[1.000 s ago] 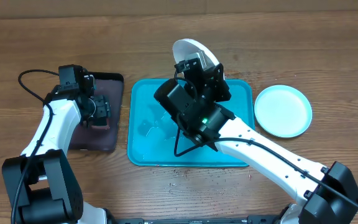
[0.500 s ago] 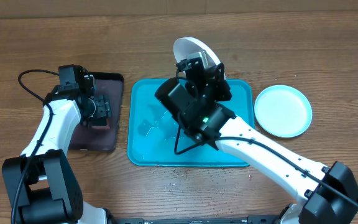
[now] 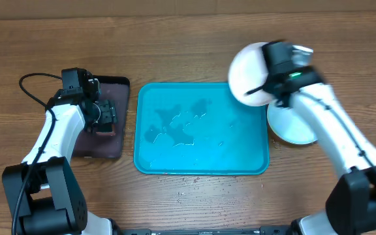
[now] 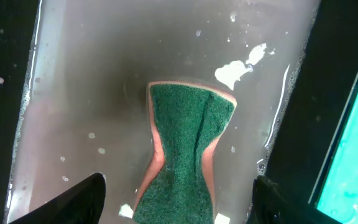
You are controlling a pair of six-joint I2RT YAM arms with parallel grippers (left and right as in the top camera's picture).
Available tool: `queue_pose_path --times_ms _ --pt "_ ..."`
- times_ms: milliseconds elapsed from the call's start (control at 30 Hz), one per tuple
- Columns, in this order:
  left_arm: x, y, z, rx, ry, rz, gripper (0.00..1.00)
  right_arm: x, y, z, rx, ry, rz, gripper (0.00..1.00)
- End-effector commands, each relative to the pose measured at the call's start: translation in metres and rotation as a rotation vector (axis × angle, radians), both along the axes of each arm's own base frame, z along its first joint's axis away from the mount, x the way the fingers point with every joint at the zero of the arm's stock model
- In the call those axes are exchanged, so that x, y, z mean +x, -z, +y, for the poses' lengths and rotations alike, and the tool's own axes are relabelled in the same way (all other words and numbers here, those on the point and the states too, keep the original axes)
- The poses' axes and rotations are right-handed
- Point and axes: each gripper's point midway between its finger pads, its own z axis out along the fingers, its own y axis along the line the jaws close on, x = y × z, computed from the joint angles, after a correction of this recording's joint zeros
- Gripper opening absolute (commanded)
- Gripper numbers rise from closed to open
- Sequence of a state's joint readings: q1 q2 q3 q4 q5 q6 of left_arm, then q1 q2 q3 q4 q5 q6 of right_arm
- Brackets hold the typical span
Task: Clean dirty plates on tray and stack at the side
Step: 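Lift the white plate with the right gripper and carry it right, then lower the white plate onto the plate stack right of the tray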
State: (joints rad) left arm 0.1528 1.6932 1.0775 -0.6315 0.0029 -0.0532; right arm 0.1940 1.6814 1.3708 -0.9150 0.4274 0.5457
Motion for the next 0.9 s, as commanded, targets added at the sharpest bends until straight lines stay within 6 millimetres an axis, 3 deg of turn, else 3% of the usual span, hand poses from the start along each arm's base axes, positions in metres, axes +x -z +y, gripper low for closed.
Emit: queue_pose_path --times_ms 0,167,367,767,800,867 --pt "-0.002 -0.006 0.002 -0.003 -0.025 -0.016 0.76 0.000 -0.003 -0.009 0.301 0.088 -0.005 0.04" --pt "-0.002 -0.006 0.002 -0.003 -0.025 -0.016 0.77 -0.028 0.017 -0.064 0.409 0.236 0.077 0.04" --pt "-0.002 -0.006 0.002 -0.003 -0.025 -0.016 0.77 -0.057 0.048 -0.097 0.439 0.331 0.137 0.04" --pt "-0.002 -0.006 0.002 -0.002 -0.025 -0.015 0.77 -0.083 0.056 -0.095 0.446 0.352 0.241 0.04" --pt "-0.002 -0.006 0.002 -0.003 -0.025 -0.015 0.77 -0.085 0.056 -0.095 0.446 0.353 0.248 0.08" --pt "-0.002 -0.006 0.002 -0.002 -0.025 -0.016 0.77 -0.087 0.057 -0.095 0.445 0.355 0.256 0.27"
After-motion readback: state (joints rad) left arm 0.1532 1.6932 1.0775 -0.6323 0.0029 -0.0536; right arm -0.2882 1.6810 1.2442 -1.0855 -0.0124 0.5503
